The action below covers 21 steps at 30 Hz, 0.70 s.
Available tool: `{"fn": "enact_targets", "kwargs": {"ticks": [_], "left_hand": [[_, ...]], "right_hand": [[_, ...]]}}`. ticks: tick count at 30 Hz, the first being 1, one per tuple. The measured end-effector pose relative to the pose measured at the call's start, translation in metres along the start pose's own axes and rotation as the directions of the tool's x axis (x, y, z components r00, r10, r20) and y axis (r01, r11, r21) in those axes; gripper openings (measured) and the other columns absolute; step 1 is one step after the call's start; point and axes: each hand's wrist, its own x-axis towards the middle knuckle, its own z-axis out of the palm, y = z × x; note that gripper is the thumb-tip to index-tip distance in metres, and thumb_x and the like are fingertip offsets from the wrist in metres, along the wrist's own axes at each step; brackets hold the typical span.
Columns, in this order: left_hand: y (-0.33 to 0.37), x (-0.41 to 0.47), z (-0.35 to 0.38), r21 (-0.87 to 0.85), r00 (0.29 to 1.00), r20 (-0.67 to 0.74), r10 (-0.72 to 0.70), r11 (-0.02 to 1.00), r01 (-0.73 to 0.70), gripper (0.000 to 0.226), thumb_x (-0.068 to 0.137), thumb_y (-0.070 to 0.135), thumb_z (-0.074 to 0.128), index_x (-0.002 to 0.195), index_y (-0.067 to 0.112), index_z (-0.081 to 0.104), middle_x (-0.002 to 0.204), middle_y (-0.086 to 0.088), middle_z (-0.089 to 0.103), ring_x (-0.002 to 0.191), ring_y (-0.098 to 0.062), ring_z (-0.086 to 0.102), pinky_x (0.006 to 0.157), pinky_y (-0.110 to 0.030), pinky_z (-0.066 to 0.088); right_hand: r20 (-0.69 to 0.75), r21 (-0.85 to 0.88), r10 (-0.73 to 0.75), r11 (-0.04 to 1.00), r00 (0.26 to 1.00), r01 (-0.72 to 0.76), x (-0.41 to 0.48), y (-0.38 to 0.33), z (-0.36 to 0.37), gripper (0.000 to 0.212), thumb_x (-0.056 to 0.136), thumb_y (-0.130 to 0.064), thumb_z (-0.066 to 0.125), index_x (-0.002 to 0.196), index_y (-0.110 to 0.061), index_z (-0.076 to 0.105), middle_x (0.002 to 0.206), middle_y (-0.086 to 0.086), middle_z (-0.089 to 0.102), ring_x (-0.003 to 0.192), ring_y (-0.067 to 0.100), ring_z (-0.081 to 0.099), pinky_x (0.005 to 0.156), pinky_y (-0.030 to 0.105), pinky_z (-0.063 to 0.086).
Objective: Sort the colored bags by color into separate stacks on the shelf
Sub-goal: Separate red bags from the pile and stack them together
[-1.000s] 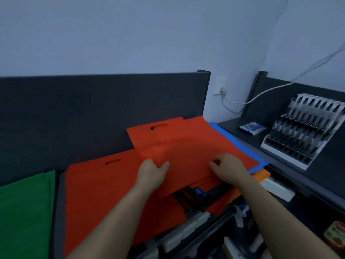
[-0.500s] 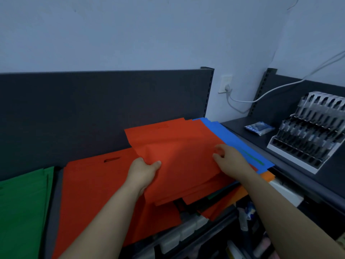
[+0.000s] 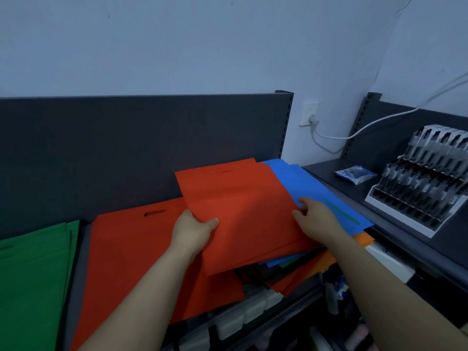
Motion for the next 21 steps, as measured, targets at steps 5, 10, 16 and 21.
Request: {"fn": "enact_targets", "kwargs": {"ticks": [5, 10, 16, 21], "left_hand": [[-0.002, -0.004, -0.004, 0.025, 1.0, -0.027, -0.005, 1.0, 0.006, 0.039, 0.081, 0.02, 0.073, 0.116, 0.007, 0.059, 0.113, -0.008, 0.065, 0.101, -0.027, 0.062, 0.085, -0.03, 0.048], [-0.001, -0.011, -0.016, 0.034, 0.996, -0.092, 0.012, 0.999, -0.009, 0.039, 0.079, 0.014, 0.074, 0.113, 0.01, 0.055, 0.112, -0.007, 0.063, 0.1, -0.026, 0.06, 0.085, -0.03, 0.047], [0.008, -0.023, -0.054, -0.059, 0.983, -0.17, 0.07, 0.995, -0.082, 0.046, 0.081, 0.008, 0.07, 0.12, 0.015, 0.047, 0.107, 0.0, 0.058, 0.095, -0.018, 0.055, 0.084, -0.028, 0.043], [-0.005, -0.032, -0.113, -0.033, 0.966, -0.248, 0.07, 0.996, -0.08, 0.049, 0.079, 0.008, 0.071, 0.12, 0.015, 0.046, 0.105, 0.0, 0.059, 0.093, -0.018, 0.057, 0.079, -0.027, 0.042]], "right_hand": [[-0.001, 0.133, -0.044, 0.99, 0.999, 0.044, -0.004, -0.008, -0.004, 0.047, 0.096, -0.024, 0.051, 0.14, -0.009, 0.043, 0.127, 0.012, 0.058, 0.116, 0.027, 0.055, 0.099, 0.037, 0.044], [-0.006, 0.114, -0.022, 0.993, 1.0, 0.023, -0.009, -0.013, -0.001, 0.056, 0.09, -0.029, 0.061, 0.14, -0.009, 0.044, 0.134, 0.011, 0.055, 0.121, 0.027, 0.053, 0.104, 0.041, 0.041], [-0.146, 0.115, -0.228, 0.963, 0.963, 0.246, -0.02, -0.056, 0.011, 0.034, 0.087, -0.012, 0.062, 0.12, -0.006, 0.062, 0.12, 0.01, 0.064, 0.11, 0.026, 0.057, 0.092, 0.03, 0.041], [-0.16, 0.155, -0.306, 0.931, 0.938, 0.331, -0.038, -0.1, 0.038, 0.031, 0.082, -0.011, 0.063, 0.112, -0.008, 0.067, 0.111, 0.008, 0.069, 0.106, 0.026, 0.061, 0.088, 0.03, 0.043]]}}
